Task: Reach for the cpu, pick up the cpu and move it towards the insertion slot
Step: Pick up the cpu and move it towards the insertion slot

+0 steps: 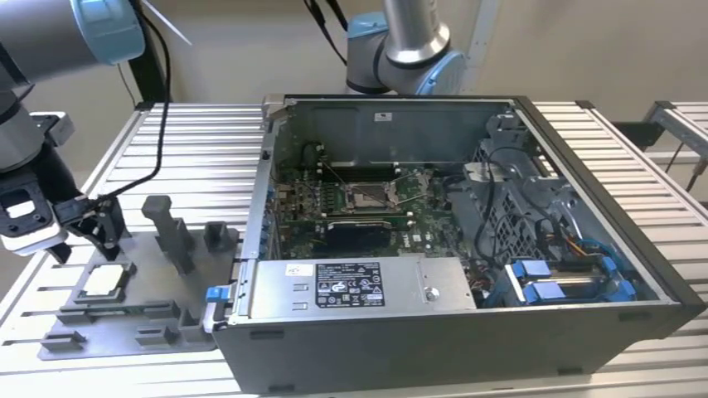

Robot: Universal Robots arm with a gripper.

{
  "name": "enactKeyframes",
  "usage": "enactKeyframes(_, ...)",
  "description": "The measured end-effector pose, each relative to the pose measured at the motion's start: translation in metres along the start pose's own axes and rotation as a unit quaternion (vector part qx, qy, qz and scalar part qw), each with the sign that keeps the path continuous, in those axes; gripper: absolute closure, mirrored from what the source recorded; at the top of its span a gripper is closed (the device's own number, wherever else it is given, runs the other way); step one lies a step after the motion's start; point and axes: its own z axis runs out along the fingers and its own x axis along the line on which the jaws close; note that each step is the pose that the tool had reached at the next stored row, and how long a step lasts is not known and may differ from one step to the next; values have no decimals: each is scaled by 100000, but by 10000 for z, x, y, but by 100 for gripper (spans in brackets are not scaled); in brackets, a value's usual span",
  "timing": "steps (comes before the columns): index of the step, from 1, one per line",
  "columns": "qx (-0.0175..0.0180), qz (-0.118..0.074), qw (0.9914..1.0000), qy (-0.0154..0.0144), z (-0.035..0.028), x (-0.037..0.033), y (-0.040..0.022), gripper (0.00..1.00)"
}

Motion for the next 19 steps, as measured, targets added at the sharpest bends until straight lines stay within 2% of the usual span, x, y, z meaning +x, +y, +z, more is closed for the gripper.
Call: enactKeyframes(19,-6,309,100000,-13,330,31,-19,0)
